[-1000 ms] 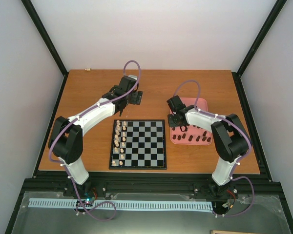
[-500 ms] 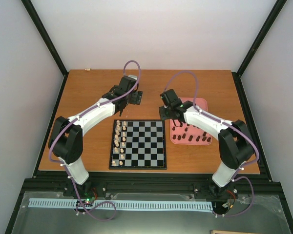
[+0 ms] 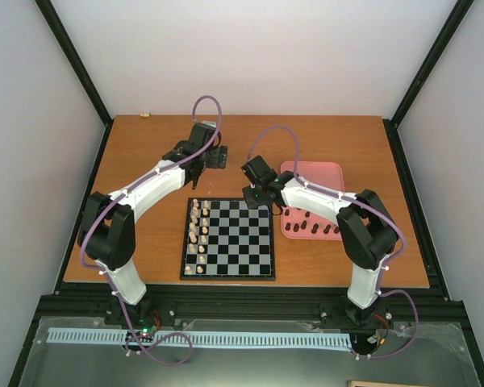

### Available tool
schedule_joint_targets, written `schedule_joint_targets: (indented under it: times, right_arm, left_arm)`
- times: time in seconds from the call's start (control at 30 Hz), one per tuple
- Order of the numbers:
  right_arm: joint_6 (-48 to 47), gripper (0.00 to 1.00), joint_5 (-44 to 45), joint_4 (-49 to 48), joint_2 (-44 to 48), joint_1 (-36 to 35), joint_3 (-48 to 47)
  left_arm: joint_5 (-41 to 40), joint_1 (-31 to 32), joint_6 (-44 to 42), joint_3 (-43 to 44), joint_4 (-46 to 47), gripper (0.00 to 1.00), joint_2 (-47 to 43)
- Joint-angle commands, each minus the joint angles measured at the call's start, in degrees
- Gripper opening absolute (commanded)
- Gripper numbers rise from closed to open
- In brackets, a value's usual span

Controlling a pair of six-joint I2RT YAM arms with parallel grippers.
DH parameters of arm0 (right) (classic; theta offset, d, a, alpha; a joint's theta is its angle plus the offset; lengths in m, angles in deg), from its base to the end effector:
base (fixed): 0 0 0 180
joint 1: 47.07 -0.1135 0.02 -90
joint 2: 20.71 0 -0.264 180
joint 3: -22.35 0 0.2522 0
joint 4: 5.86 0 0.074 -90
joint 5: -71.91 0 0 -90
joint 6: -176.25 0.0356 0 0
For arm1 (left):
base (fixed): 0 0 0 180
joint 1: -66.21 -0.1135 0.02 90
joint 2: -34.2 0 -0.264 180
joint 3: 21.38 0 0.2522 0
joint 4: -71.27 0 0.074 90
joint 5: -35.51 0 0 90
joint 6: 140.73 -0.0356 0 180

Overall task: Set up the chess pieces on the board
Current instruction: Place the chess piece on the chessboard.

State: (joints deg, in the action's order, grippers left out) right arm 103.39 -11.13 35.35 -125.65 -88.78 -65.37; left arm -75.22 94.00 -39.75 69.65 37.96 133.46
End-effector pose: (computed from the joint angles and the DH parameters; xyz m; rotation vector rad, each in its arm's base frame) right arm 0.2912 0.2537 0.2008 -0.5085 2.5449 0.2229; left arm 0.3530 -0.1718 0.2668 0.1445 2.2356 0.0517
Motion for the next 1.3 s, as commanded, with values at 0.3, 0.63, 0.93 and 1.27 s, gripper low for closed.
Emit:
schedule_joint_targets:
  times: [0.3, 0.63, 0.93, 1.27]
  right_arm:
    - [-0.02, 0.1, -0.66, 0.45, -3.16, -1.62, -1.37]
    - [-0.17, 0.1, 1.8, 0.63, -4.98, -1.66, -1.86]
    - [-0.52, 0.1, 2.39, 0.23, -6.44, -1.62, -2.84]
    - [-0.62, 0.1, 2.9, 0.95, -7.86, -1.62, -3.59]
  left_arm:
    - [2.45, -3.71, 4.13, -0.59, -0.08, 1.0, -2.42]
    - [2.72, -3.8, 4.05, -0.72, 0.21, 1.0, -2.35]
    - [2.93, -3.8, 3.96, -0.72, 0.44, 1.0, -2.17]
    - [3.14, -3.8, 3.94, -0.63, 0.55, 1.0, -1.78]
